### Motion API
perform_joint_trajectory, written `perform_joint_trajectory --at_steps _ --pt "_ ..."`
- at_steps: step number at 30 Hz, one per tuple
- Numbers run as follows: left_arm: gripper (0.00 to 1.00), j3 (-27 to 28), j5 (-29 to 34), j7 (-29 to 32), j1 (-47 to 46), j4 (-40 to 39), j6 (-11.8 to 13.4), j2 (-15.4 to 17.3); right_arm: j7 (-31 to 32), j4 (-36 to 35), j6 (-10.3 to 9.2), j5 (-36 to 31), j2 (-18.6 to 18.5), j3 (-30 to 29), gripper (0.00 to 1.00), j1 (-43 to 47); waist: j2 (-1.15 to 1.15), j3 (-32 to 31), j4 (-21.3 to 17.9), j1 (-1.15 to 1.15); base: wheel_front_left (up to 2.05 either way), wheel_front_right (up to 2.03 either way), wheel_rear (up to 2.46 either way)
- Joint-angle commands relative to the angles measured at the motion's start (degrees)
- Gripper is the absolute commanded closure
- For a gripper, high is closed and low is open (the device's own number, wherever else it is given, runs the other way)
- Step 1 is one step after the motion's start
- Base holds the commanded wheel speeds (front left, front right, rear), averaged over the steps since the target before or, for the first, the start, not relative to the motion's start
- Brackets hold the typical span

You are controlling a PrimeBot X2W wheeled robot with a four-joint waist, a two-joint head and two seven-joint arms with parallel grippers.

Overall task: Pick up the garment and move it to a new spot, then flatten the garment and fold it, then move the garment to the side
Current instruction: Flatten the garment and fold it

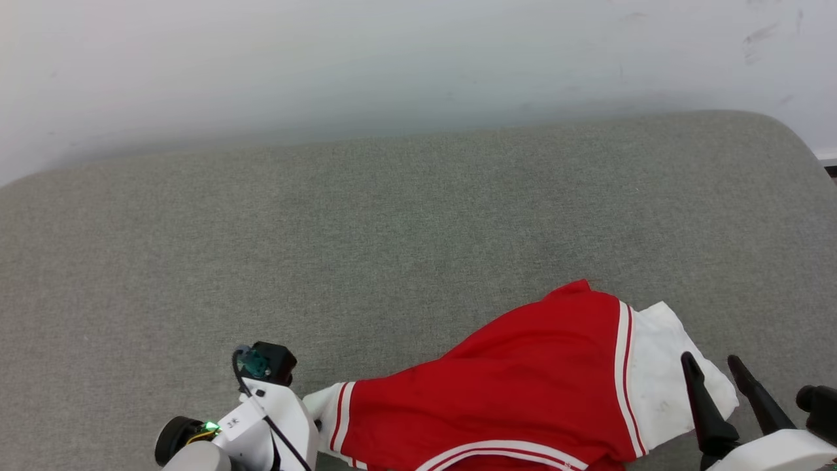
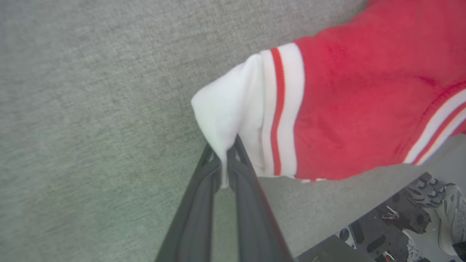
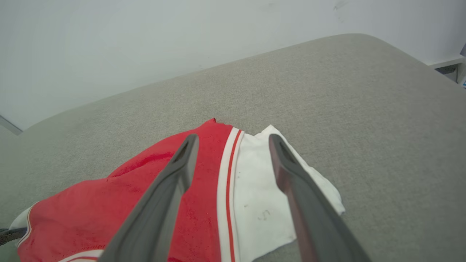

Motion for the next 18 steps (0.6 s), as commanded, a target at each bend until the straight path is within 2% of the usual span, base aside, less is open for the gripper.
perform_joint_trajectory --at_steps 1,6,10,14,18 --pt "1.0 1.03 0.59 -1.76 1.15 -0.58 0.97 0.63 1.22 1.37 -0.04 0.89 -0.82 -1.14 0.0 -0.92 0.0 -0.6 0.21 0.0 0.0 0.0 0.0" --pt "1.0 3.82 1.61 -8.0 3.36 -5.14 4.1 1.15 7.75 8.86 -0.04 2.97 -3.8 -5.79 0.0 -2.31 0.0 -2.09 0.88 0.0 0.0 0.0 0.0" --pt "1.0 4.46 2.24 -9.97 4.6 -8.75 5.23 1.47 15.38 14.69 -0.04 4.25 -7.2 -8.8 0.0 -4.63 0.0 -2.72 1.76 0.0 0.0 0.0 0.0" --pt "1.0 4.56 2.96 -11.12 4.97 -12.27 5.97 1.6 23.53 19.81 -0.03 5.5 -10.34 -8.91 0.0 -7.76 0.0 -2.82 2.56 0.0 0.0 0.0 0.0" --pt "1.0 4.51 3.5 -11.6 4.59 -14.67 6.28 1.69 29.55 23.51 -0.03 6.11 -12.63 -6.16 0.0 -10.87 0.0 -2.22 3.33 0.0 0.0 0.0 0.0"
